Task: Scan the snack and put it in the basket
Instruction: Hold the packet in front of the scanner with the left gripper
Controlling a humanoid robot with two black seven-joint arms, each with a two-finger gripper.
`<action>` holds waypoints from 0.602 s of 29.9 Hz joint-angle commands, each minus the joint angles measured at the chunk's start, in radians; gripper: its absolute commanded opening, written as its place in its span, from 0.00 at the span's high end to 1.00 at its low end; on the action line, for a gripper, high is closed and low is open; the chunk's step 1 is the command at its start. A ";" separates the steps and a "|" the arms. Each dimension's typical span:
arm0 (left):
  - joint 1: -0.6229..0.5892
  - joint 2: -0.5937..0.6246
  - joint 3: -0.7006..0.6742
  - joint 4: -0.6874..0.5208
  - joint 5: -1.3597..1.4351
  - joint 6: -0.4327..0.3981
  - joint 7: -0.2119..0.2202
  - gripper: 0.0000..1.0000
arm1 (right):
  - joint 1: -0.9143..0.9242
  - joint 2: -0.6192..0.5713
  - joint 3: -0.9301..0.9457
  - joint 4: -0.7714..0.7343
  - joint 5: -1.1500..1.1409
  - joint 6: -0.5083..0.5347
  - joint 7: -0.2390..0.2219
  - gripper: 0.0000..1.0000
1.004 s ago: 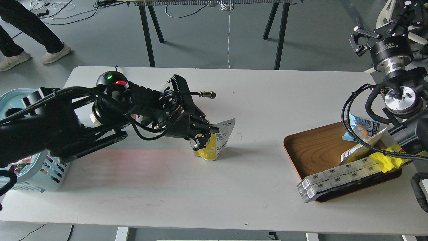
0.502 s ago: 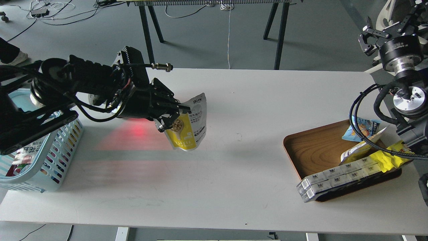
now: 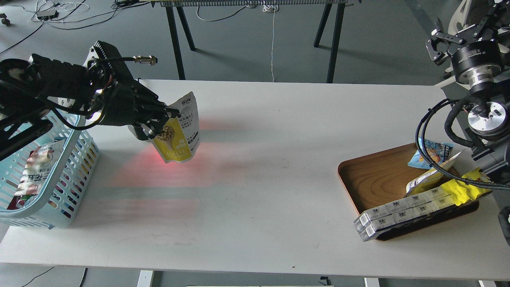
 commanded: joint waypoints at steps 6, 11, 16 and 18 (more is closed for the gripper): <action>0.000 0.022 0.001 0.006 0.000 0.000 0.000 1.00 | -0.003 -0.018 0.000 0.000 0.000 0.000 0.000 0.01; 0.000 0.022 -0.001 0.005 0.000 0.000 0.000 1.00 | -0.004 -0.018 0.000 0.000 0.000 0.000 0.000 0.01; 0.000 0.017 -0.001 0.003 0.000 0.000 0.000 1.00 | -0.007 -0.018 0.000 0.000 0.000 0.000 0.000 0.01; 0.000 0.014 -0.001 0.002 0.000 0.000 0.000 1.00 | -0.007 -0.018 0.000 0.000 0.000 0.000 0.000 0.01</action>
